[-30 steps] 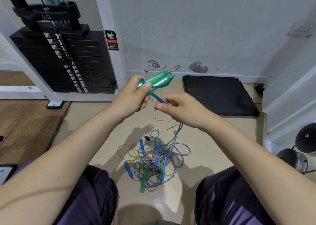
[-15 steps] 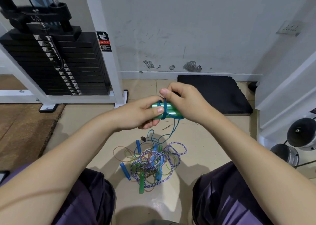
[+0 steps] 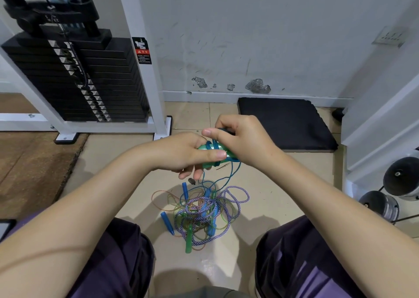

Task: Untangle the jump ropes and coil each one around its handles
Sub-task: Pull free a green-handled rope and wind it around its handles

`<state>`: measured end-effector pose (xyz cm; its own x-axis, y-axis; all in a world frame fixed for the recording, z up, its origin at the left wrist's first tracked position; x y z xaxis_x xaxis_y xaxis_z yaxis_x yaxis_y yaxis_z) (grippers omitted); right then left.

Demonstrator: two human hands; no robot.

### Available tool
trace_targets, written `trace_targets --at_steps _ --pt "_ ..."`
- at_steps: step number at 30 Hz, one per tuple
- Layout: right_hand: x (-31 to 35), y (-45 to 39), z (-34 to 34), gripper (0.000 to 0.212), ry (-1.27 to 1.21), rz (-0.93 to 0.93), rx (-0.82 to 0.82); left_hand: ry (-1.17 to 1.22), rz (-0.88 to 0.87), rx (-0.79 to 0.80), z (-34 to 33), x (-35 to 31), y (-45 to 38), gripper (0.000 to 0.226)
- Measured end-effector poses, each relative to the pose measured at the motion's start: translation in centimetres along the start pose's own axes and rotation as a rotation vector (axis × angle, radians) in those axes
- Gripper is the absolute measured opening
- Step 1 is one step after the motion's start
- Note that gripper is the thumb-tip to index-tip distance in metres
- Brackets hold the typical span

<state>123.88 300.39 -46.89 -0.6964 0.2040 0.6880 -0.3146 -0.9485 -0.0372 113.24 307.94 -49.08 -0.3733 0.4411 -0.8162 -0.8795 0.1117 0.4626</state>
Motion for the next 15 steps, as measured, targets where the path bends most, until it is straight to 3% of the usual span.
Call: trace_targets --at_steps 5,9,15 --pt "-0.1 -0.2 0.1 0.03 -0.102 0.005 -0.012 0.013 -0.041 -0.082 0.6 0.1 0.2 0.039" --pt "-0.8 -0.2 -0.1 0.015 -0.244 -0.024 0.105 0.005 -0.063 -0.094 0.4 0.1 0.1 0.024" --pt "-1.4 -0.1 -0.5 0.017 -0.376 -0.065 0.21 0.01 -0.097 -0.072 0.2 0.0 -0.1 0.029"
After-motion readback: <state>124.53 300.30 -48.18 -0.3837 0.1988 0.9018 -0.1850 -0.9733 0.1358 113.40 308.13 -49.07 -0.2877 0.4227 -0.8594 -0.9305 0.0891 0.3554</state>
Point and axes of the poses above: each hand's wrist, its own y-axis away from the middle knuckle, its own z-axis out of the back of the hand, x = y × z, the point moved 5 cm from there along -y, towards the middle knuckle, and after that the axes turned 13 degrees about x, right-handed, at the moved point
